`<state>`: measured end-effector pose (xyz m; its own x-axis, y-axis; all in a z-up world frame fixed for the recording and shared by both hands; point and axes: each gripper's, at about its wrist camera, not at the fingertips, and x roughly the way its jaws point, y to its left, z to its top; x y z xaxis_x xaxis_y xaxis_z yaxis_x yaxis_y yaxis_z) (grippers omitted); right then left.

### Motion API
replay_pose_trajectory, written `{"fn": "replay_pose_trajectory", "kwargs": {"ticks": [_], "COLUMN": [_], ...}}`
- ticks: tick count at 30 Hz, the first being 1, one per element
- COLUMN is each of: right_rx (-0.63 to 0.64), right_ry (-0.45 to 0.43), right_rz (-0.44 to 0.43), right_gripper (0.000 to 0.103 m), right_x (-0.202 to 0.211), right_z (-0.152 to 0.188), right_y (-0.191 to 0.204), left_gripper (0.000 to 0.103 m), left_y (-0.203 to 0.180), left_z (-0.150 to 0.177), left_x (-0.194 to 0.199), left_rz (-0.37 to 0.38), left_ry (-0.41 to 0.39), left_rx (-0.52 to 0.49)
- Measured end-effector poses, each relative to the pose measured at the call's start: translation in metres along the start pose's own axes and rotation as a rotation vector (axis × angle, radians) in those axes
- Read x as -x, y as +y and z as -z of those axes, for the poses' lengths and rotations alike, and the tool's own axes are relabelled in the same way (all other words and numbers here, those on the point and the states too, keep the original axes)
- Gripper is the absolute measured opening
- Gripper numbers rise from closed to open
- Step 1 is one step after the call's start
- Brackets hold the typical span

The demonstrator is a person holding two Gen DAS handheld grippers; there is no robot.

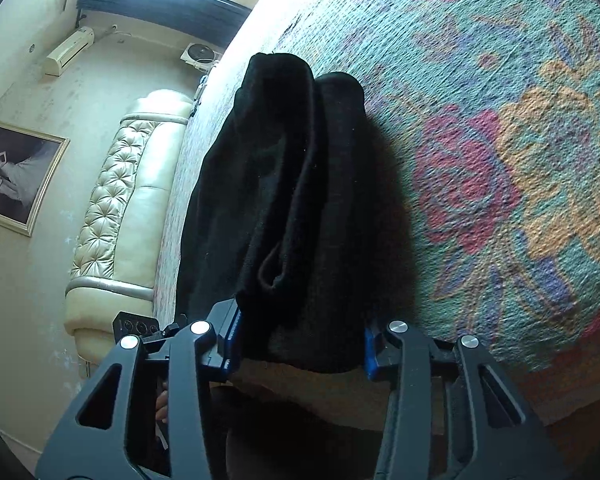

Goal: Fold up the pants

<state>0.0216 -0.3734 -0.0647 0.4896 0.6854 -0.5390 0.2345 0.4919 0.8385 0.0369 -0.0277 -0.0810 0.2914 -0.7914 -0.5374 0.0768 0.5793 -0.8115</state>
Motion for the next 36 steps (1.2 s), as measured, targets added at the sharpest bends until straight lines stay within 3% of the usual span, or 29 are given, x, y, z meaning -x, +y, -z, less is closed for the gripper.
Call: {"fn": "replay_pose_trajectory", "kwargs": {"ticks": [7, 13, 15, 17, 20, 26, 36], "right_rx": [0.031, 0.022, 0.017, -0.005, -0.025, -0.008, 0.043], "right_ry": [0.066, 0.071, 0.074, 0.076, 0.077, 0.05, 0.048], "right_rz": [-0.028, -0.033, -0.038, -0.053, -0.094, -0.091, -0.096], "right_gripper": [0.044, 0.044, 0.049, 0.054, 0.06, 0.073, 0.079], "right_x": [-0.025, -0.028, -0.026, -0.027, -0.023, -0.008, -0.029], "right_z": [0.005, 0.008, 0.008, 0.009, 0.01, -0.004, -0.032], "right_y": [0.018, 0.02, 0.013, 0.007, 0.001, -0.005, -0.001], "left_gripper": [0.03, 0.033, 0.039, 0.057, 0.072, 0.074, 0.075], "left_y": [0.018, 0.018, 0.021, 0.03, 0.041, 0.047, 0.022], "left_z": [0.002, 0.001, 0.001, 0.0, 0.001, -0.008, -0.059], "left_x": [0.028, 0.024, 0.021, 0.022, 0.033, 0.051, 0.01], "left_rz": [-0.002, 0.011, 0.027, 0.094, 0.178, 0.178, 0.105], "left_ry": [-0.04, -0.035, -0.025, -0.012, -0.035, -0.107, -0.031], "left_rx": [0.031, 0.042, 0.059, 0.107, 0.173, 0.198, 0.085]}}
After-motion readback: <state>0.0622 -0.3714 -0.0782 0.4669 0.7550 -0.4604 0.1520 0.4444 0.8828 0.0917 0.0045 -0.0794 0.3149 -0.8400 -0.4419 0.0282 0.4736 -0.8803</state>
